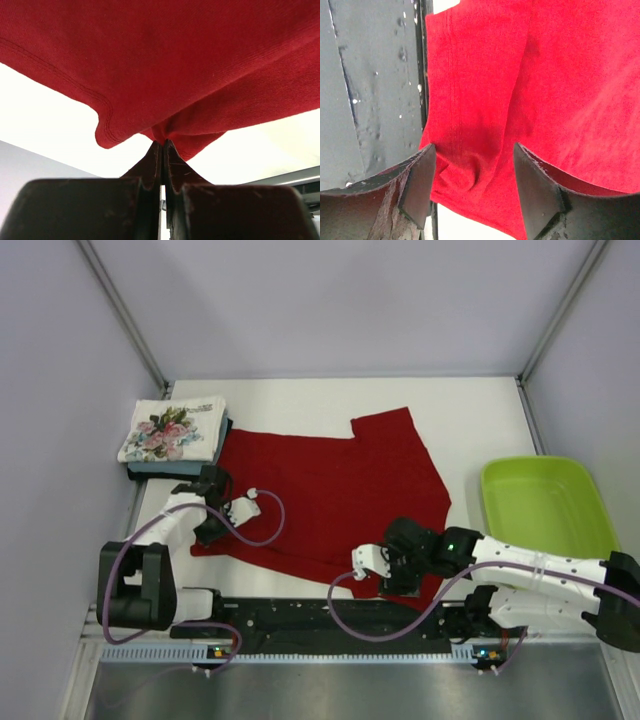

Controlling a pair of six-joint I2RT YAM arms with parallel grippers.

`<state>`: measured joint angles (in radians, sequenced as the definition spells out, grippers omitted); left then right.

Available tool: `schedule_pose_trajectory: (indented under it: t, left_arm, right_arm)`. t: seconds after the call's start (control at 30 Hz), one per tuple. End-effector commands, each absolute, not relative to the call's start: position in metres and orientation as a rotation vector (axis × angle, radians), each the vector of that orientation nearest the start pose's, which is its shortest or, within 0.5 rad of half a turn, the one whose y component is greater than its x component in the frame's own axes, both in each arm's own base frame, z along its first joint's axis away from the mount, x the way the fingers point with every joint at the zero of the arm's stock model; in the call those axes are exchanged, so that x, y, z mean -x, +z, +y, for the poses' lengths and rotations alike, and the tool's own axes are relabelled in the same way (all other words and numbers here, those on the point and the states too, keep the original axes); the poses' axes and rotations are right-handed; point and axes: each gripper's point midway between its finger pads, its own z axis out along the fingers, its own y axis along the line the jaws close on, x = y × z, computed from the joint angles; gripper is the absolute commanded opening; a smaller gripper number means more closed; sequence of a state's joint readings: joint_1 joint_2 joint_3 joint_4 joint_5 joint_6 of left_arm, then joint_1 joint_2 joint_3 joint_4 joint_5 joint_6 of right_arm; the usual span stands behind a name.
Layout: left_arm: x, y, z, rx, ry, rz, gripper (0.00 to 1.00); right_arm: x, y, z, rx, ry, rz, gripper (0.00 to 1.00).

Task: Fold and stack the t-shirts
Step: Fold the flattened tshirt in 1/3 of the way

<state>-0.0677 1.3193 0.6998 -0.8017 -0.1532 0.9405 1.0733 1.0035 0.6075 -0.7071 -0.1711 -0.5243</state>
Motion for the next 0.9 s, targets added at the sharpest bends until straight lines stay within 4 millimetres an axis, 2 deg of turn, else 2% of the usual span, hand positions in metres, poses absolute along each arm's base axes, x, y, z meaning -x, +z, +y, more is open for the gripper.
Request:
schedule_pose_trajectory:
  t: [0.0, 0.1, 0.23, 0.3, 0.4, 0.53, 0.63, 0.67, 0.7, 0.87]
  left_arm:
    - [-0.208, 0.042, 0.04, -1.41, 0.276, 2.663, 0.0]
    - [-0.207, 0.043, 0.04, -1.415, 0.272, 2.66, 0.0]
    - [-0.208, 0.043, 0.04, -1.41, 0.272, 2.657, 0.0]
    - [-0.209, 0.046, 0.04, -1.406, 0.278, 2.655, 0.0]
    - [-0.209, 0.051, 0.04, -1.397, 0.28, 2.654, 0.0]
    - [-0.206, 0.053, 0.037, -1.387, 0.255, 2.66, 0.0]
    - [-0.205, 0.053, 0.036, -1.383, 0.246, 2.664, 0.0]
    - [-0.206, 0.054, 0.036, -1.373, 0.249, 2.662, 0.0]
    - [-0.207, 0.054, 0.036, -1.368, 0.249, 2.663, 0.0]
    - [-0.226, 0.077, 0.031, -1.242, 0.265, 2.635, 0.0]
  right_arm:
    - [-0.095, 0.07, 0.22, 1.888, 0.454, 1.811, 0.65]
    - [-0.1, 0.063, 0.215, 1.864, 0.406, 1.824, 0.63]
    - [-0.105, 0.055, 0.212, 1.856, 0.369, 1.832, 0.43]
    - [-0.098, 0.05, 0.21, 1.889, 0.395, 1.837, 0.37]
    - [-0.084, 0.044, 0.205, 1.966, 0.444, 1.818, 0.33]
    - [-0.079, 0.04, 0.204, 2.0, 0.444, 1.812, 0.3]
    - [-0.08, 0.039, 0.205, 2.002, 0.435, 1.809, 0.18]
    - [-0.08, 0.04, 0.205, 2.0, 0.436, 1.806, 0.08]
    - [-0.082, 0.041, 0.206, 1.99, 0.429, 1.803, 0.0]
    - [-0.114, 0.052, 0.203, 1.843, 0.276, 1.826, 0.0]
